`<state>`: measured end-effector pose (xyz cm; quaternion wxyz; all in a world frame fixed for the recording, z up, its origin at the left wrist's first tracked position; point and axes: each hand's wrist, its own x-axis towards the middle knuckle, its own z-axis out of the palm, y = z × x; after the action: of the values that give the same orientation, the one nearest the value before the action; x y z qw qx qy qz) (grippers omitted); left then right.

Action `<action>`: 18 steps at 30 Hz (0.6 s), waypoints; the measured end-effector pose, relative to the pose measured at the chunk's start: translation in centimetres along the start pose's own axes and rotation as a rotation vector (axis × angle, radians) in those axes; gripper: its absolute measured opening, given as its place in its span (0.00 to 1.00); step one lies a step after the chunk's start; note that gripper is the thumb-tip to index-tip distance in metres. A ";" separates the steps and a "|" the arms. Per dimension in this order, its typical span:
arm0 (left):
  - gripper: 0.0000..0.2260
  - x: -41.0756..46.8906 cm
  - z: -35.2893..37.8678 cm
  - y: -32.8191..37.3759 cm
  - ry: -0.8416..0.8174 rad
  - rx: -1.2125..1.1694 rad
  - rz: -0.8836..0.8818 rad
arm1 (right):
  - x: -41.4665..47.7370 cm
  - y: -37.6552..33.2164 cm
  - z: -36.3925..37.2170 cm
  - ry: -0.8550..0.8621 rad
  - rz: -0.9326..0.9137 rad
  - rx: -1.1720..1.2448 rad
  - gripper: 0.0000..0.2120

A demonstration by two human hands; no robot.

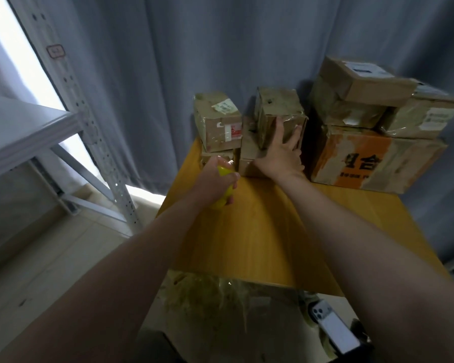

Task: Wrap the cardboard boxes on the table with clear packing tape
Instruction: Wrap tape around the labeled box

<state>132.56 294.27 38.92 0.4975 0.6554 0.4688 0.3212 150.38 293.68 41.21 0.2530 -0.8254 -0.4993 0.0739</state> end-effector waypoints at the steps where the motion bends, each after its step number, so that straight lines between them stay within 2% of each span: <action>1: 0.13 0.1 -0.1 0.0 0.008 -0.020 -0.012 | -0.1 0.2 0.0 0.001 -0.024 0.004 0.58; 4: 0.14 0.0 -0.1 0.3 -0.002 -0.004 -0.041 | -1.1 1.1 -0.7 -0.009 -0.106 0.089 0.58; 6: 0.14 -0.1 0.2 0.7 -0.011 0.042 -0.030 | -2.2 1.6 -2.1 -0.030 -0.152 0.207 0.55; 9: 0.13 -0.8 1.4 1.5 -0.001 0.055 -0.022 | -4.1 2.2 -5.7 0.070 -0.236 0.327 0.36; 12: 0.12 -1.8 3.5 2.2 -0.015 0.074 -0.018 | -5.0 3.3 -10.3 0.304 -0.318 0.315 0.20; 15: 0.13 -2.5 6.2 3.0 -0.048 0.082 -0.015 | -4.7 4.6 -14.4 0.473 -0.320 0.308 0.17; 18: 0.13 -2.5 8.9 3.8 -0.104 0.041 -0.006 | -3.0 5.6 -16.9 0.600 -0.227 0.214 0.22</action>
<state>140.64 288.58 39.96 0.5085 0.6801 0.4506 0.2755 159.65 283.20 52.57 0.4804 -0.7182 -0.4809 -0.1489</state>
